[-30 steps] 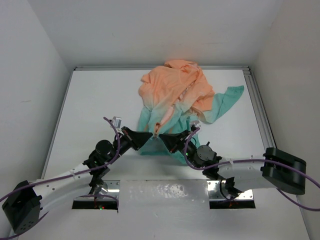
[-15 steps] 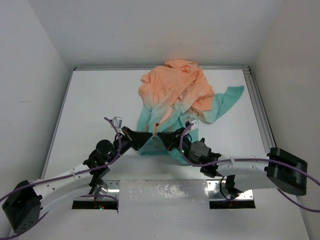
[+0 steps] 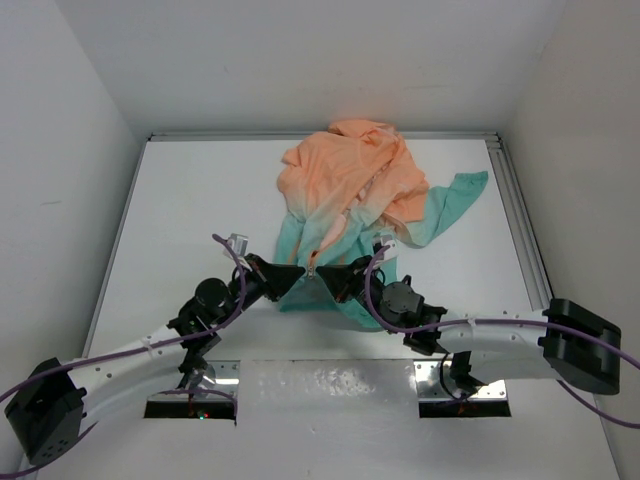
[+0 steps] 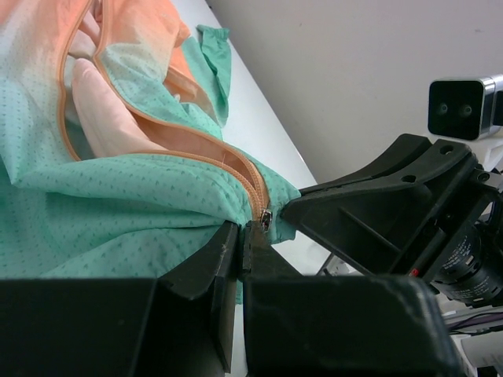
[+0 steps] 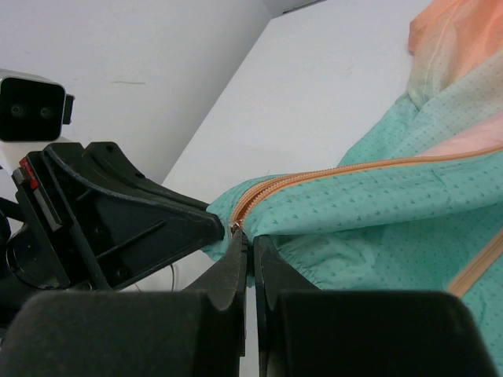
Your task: Zip up the jacket
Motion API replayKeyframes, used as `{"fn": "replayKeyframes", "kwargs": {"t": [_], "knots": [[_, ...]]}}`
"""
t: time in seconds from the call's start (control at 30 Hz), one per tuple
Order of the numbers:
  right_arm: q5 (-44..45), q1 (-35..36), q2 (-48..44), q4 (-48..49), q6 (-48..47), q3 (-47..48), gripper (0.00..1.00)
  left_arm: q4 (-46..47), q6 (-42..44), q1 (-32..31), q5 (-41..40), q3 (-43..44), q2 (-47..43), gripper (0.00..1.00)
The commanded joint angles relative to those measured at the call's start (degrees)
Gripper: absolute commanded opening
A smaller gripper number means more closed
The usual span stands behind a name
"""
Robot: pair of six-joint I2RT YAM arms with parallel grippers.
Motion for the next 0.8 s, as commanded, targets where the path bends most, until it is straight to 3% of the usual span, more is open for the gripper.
{"fn": "replayKeyframes", "kwargs": {"t": [0.0,0.77], "knots": [[-0.5,-0.1,-1.5,2.6,1.3,1.2,0.0,0.4,1.2,-0.2,0.8,1.9,0.2,0.0],[10.7,-0.4,4.6,-23.5,-1.4,19.2,0.0,0.3,1.5,-1.1,2.2,3.7,3.4,0.0]]}}
